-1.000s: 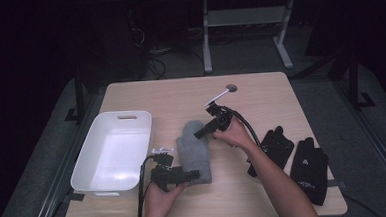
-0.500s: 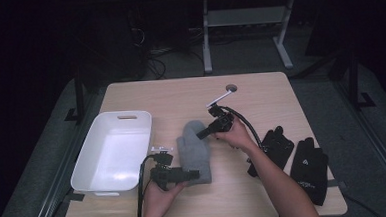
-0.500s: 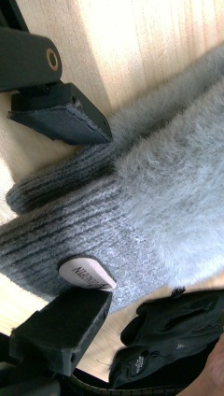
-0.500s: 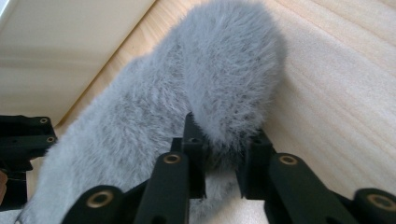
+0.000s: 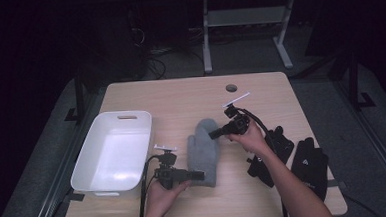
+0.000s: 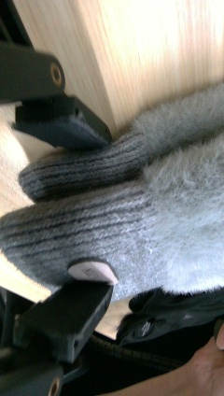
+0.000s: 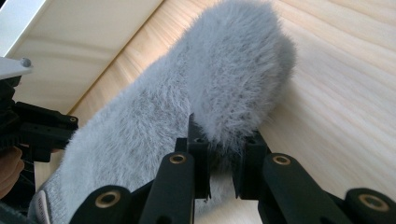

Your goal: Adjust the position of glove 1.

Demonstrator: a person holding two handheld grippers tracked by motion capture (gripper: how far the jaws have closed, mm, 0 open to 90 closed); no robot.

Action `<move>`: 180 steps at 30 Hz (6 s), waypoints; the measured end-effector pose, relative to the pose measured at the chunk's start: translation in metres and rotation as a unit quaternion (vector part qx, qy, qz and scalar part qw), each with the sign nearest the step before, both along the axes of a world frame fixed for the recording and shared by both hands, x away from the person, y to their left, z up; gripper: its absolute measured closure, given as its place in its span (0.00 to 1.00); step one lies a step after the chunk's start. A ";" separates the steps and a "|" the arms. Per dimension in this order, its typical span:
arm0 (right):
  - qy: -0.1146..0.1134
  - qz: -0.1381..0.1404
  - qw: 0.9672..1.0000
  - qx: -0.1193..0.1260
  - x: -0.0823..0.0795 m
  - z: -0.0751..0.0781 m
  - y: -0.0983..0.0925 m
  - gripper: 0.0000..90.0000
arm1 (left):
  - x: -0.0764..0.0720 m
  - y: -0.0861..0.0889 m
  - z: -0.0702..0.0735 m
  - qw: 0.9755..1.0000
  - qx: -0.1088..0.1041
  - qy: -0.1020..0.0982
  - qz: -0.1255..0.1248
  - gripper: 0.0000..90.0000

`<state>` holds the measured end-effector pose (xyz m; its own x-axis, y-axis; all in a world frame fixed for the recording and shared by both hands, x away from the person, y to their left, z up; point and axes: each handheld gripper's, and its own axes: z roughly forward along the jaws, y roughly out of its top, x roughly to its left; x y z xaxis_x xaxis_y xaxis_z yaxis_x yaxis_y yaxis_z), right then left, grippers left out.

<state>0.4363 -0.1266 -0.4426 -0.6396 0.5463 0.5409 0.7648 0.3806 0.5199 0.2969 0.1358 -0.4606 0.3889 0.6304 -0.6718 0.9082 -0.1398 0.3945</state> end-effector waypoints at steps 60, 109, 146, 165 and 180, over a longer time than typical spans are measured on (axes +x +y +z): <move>-0.016 -0.105 0.990 0.096 -0.034 0.067 -0.052 0.88 | 0.004 -0.013 0.062 0.996 -0.034 -0.062 -0.047 0.52; -0.020 -0.080 0.987 0.136 -0.014 0.128 0.032 0.87 | -0.001 0.062 0.118 0.994 -0.033 -0.102 -0.003 0.51; -0.014 -0.050 0.987 0.153 0.000 0.146 0.119 0.86 | -0.011 0.139 0.136 0.992 -0.021 -0.119 0.044 0.51; 0.004 -0.031 0.986 0.165 0.004 0.141 0.171 0.86 | -0.022 0.186 0.136 0.990 -0.013 -0.118 0.072 0.51; 0.021 -0.026 0.985 0.169 0.005 0.125 0.203 0.86 | -0.027 0.214 0.128 0.991 -0.005 -0.107 0.085 0.51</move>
<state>0.4414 0.0761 -0.3179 -0.5885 0.3625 0.7227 0.8023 0.1514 0.5774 0.2695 0.3493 -0.3326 0.4110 0.6936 -0.5916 0.8139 0.0131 0.5808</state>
